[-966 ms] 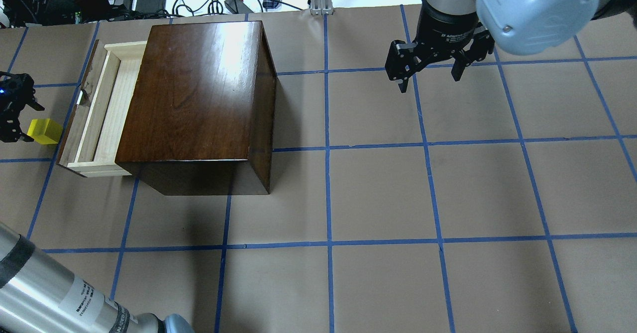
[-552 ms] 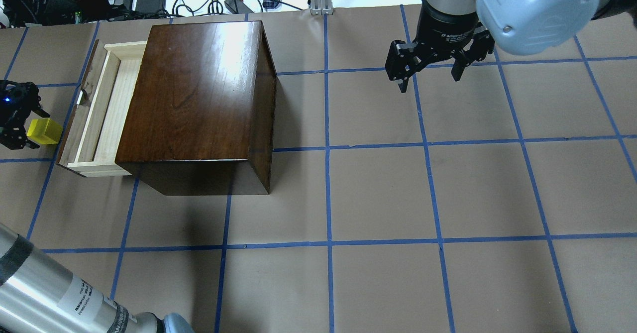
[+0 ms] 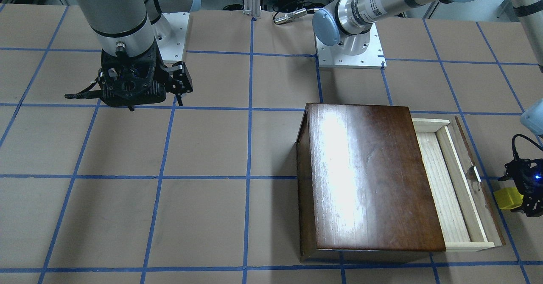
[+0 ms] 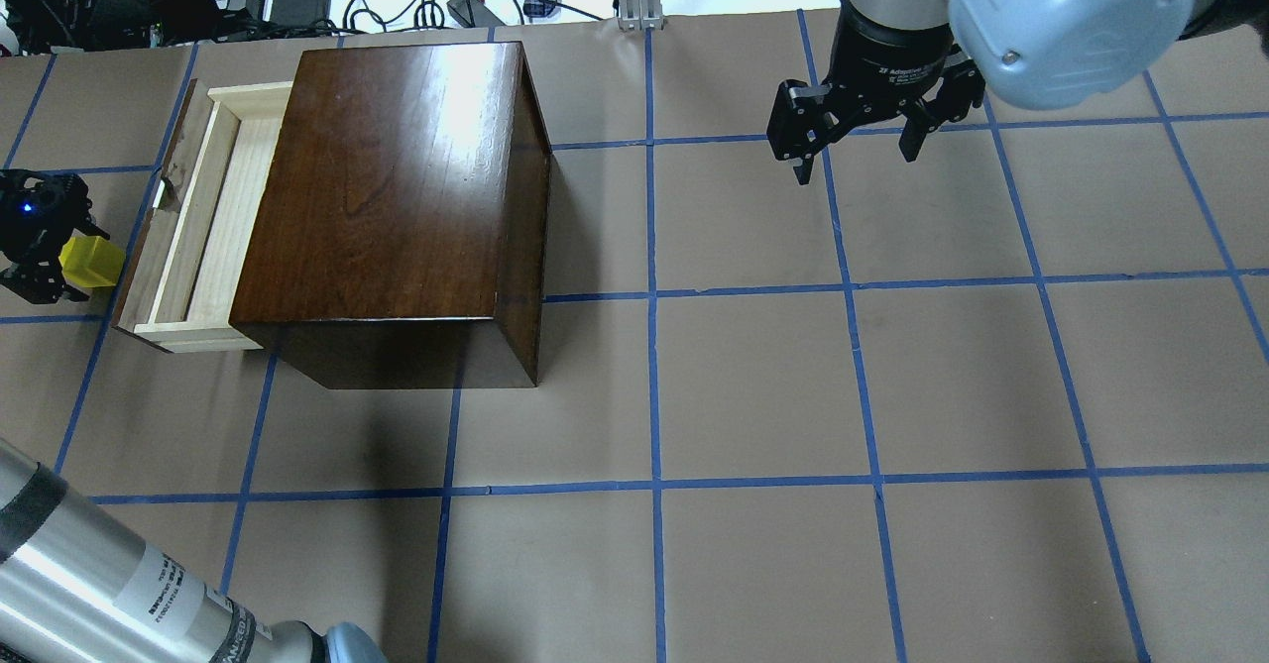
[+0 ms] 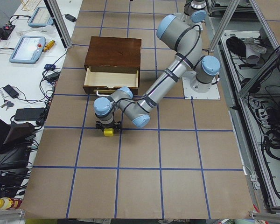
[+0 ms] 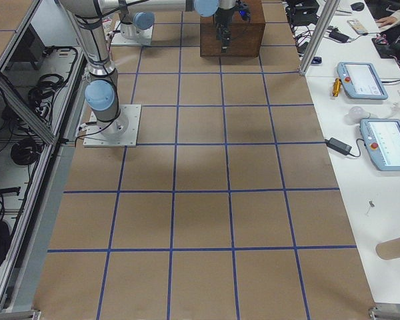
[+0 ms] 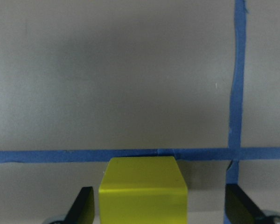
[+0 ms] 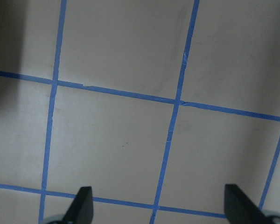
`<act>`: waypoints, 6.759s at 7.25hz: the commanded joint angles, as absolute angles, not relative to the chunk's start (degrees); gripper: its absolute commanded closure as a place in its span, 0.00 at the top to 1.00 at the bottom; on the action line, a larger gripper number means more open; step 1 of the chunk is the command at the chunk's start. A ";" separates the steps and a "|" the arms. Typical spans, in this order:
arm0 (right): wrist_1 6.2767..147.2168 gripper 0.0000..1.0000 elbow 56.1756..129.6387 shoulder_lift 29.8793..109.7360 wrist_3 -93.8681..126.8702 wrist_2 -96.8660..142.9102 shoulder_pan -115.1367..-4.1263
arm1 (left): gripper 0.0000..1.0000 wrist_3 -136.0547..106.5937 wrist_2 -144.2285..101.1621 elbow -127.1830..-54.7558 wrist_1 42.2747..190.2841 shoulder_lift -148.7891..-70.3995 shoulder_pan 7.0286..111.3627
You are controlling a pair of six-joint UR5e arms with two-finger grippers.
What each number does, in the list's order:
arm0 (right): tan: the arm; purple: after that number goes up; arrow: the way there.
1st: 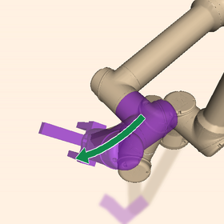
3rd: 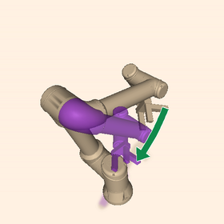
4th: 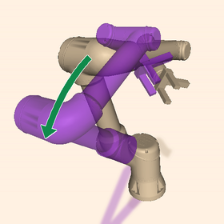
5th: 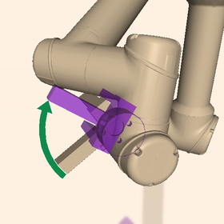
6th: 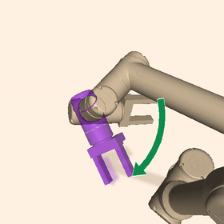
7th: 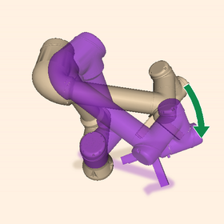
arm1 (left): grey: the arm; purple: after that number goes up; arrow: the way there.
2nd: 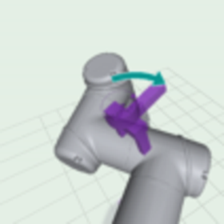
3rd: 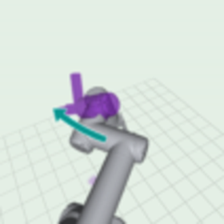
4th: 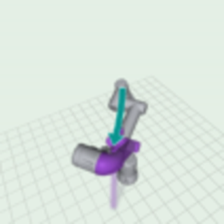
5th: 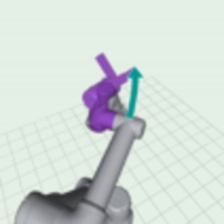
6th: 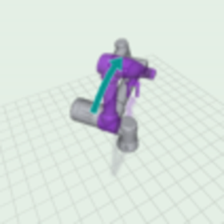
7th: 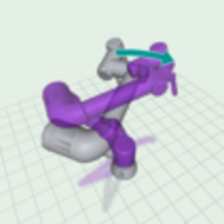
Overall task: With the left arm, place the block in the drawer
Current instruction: 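Lift the yellow cube with the left gripper, then carry the yellow cube over the open drawer and lower it inside, then open the left gripper to release the cube and withdraw upward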
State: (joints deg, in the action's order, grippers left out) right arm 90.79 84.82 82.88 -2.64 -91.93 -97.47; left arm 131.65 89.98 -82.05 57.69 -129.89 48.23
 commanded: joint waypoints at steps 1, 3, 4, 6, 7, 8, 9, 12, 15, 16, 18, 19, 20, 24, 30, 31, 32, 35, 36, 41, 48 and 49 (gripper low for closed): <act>90.79 1.00 84.81 82.88 -2.64 -91.93 -97.47 | 1.00 131.66 89.91 -82.00 57.22 -130.17 47.81; 90.79 1.00 84.81 82.88 -2.64 -91.93 -97.47 | 1.00 131.57 89.82 -82.00 57.22 -130.25 47.81; 90.79 1.00 84.81 82.88 -2.64 -91.93 -97.47 | 0.93 131.66 89.48 -81.91 57.22 -130.25 47.81; 90.79 1.00 84.81 82.88 -2.64 -91.93 -97.47 | 0.71 131.75 89.03 -81.83 57.22 -130.25 47.81; 90.79 1.00 84.81 82.88 -2.64 -91.93 -97.47 | 0.30 132.44 88.95 -81.83 56.78 -130.25 47.81; 90.79 1.00 84.81 82.88 -2.64 -91.93 -97.47 | 0.09 132.45 88.95 -82.09 55.04 -130.25 47.81; 90.79 1.00 84.81 82.88 -2.64 -91.93 -97.47 | 0.07 132.54 88.95 -82.09 55.02 -130.25 47.81; 90.79 1.00 84.81 82.88 -2.72 -91.93 -97.47 | 0.04 132.54 88.86 -82.00 55.02 -130.25 47.81; 90.79 1.00 84.81 82.88 -2.64 -91.93 -97.47 | 0.01 132.45 88.86 -82.00 55.02 -130.17 47.81; 90.79 1.00 84.81 82.88 -2.64 -91.93 -97.47 | 0.01 132.45 88.86 -81.91 55.02 -130.17 47.81; 90.79 1.00 84.81 82.88 -2.64 -91.93 -97.47 | 0.00 132.54 88.86 -81.91 55.02 -130.17 47.81; 90.79 1.00 84.81 82.88 -2.64 -91.93 -97.47 | 0.00 132.54 88.86 -81.91 55.02 -130.25 47.81; 90.79 1.00 84.81 82.88 -2.64 -91.93 -97.47 | 0.00 132.45 88.86 -81.83 55.02 -130.17 47.81; 90.79 1.00 84.81 82.88 -2.72 -91.93 -97.47 | 0.00 131.75 89.12 -81.30 66.92 -120.45 48.42; 90.79 1.00 84.81 82.88 -2.64 -91.85 -97.47 | 0.00 120.47 86.68 -82.96 78.92 -107.05 59.38; 90.79 1.00 84.81 82.88 -2.64 -91.93 -97.47 | 0.00 115.36 86.31 -83.84 78.32 -107.57 61.85; 90.79 1.00 84.81 82.88 -2.64 -91.93 -97.47 | 0.00 112.70 86.40 -84.54 77.96 -108.54 64.14; 90.79 1.00 84.81 82.88 -2.64 -91.93 -97.47 | 0.00 109.60 86.31 -85.77 77.78 -109.77 68.38; 90.79 1.00 84.81 82.88 -2.64 -91.85 -97.47 | 0.00 109.43 86.40 -87.26 75.09 -109.86 68.38; 90.79 1.00 84.81 82.88 -2.64 -91.93 -97.47 | 0.95 107.15 86.22 -88.60 73.83 -108.29 68.20; 90.79 1.00 84.81 82.88 -2.64 -91.93 -97.47 | 1.00 82.15 86.75 -86.83 94.72 -88.79 68.91; 90.79 1.00 84.81 82.88 -2.72 -91.93 -97.47 | 1.00 73.04 86.84 -87.79 94.92 -87.55 68.99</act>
State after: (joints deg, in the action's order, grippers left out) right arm 90.79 84.81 82.89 -2.65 -91.93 -97.47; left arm 82.37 86.67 -86.93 93.48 -89.80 68.94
